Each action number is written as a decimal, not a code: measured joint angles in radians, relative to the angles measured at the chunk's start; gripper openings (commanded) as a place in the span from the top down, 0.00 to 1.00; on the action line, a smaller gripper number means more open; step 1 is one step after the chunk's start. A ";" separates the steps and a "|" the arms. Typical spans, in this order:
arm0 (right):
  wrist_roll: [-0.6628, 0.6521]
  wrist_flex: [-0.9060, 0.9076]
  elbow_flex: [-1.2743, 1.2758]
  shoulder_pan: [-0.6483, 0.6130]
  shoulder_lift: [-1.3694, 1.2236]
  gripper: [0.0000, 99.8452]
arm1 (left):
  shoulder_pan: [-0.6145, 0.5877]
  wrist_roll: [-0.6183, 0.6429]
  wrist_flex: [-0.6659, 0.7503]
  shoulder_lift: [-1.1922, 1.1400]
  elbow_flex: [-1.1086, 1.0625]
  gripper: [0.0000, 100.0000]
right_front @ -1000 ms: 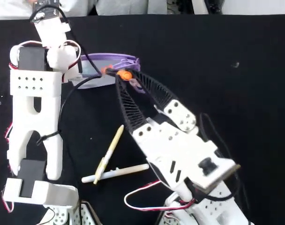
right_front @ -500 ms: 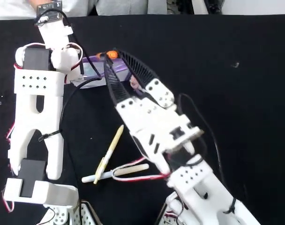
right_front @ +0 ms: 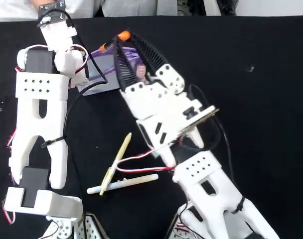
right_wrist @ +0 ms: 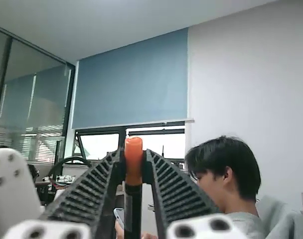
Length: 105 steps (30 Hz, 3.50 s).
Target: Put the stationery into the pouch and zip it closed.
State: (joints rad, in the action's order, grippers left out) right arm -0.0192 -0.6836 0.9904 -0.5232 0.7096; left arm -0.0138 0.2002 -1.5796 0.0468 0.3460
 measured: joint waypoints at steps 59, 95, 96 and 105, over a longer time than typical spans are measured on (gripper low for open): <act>0.008 1.000 -0.354 -0.052 0.275 0.77 | -0.150 0.002 0.005 -0.003 -0.006 0.97; 0.585 1.502 -0.230 -0.110 -0.336 0.76 | -0.591 0.002 0.157 -0.011 -0.060 0.97; 0.612 1.502 -0.241 -0.110 -0.362 0.76 | -0.591 0.002 0.157 -0.011 -0.060 0.97; 0.796 1.501 -0.394 -0.147 -0.646 0.77 | -0.592 0.002 0.167 -0.011 -0.060 0.97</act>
State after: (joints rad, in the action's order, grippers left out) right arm 0.7772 0.8170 0.5961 -0.6705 0.0637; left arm -0.6061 0.2018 -1.4124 0.0361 0.2862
